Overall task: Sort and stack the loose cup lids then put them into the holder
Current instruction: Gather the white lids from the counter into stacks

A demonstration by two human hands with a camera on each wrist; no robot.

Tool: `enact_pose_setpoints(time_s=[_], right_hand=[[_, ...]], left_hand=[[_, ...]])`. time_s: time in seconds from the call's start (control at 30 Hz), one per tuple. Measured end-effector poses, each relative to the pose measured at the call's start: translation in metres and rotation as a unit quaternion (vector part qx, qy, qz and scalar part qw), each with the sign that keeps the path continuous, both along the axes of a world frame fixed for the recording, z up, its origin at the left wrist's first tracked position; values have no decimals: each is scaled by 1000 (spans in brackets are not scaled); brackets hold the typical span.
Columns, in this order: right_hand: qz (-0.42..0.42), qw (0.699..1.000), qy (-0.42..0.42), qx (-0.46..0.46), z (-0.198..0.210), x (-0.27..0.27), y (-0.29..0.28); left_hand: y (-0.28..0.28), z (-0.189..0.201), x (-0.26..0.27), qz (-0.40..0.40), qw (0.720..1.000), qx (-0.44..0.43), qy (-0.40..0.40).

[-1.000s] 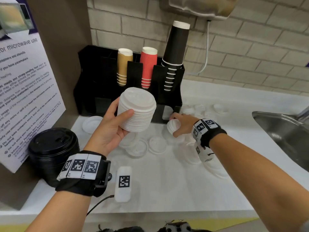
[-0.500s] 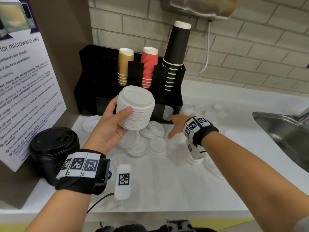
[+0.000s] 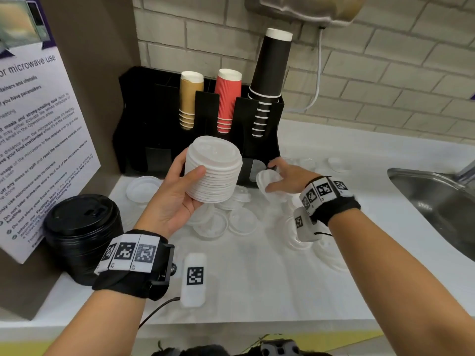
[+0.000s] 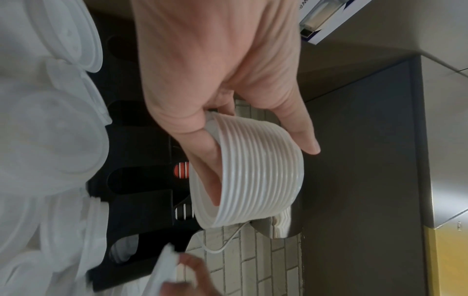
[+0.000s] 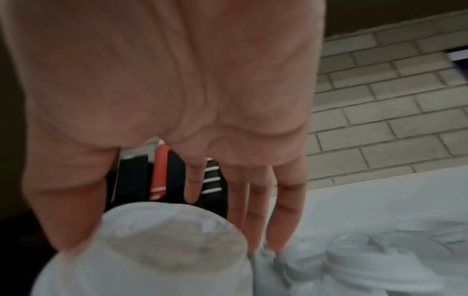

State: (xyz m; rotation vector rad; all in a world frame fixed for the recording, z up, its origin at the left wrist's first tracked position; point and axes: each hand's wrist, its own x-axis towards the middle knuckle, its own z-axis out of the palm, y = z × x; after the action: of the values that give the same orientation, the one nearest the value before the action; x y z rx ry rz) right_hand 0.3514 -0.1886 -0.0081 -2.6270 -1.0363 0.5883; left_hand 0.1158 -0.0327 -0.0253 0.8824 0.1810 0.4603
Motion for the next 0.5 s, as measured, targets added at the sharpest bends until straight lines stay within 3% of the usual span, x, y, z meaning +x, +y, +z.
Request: enact_pose_setpoints(time_s=[0.1,0.3,0.4,0.5], right_hand=[[-21,986,87,139,17,-19,-8],[-43,883,165,437,34,-77,-21],[-7,854,138,502,35,-101,-26],[5,855,90,511,37,-110,-29]], left_hand=[[-7,0,5,-26,1000,-14,2],[-19,-4,18,-47,999,-6,17],[-22,-5,22,-48,999,14,19],[-25,-8,25,-53,998,29,27]])
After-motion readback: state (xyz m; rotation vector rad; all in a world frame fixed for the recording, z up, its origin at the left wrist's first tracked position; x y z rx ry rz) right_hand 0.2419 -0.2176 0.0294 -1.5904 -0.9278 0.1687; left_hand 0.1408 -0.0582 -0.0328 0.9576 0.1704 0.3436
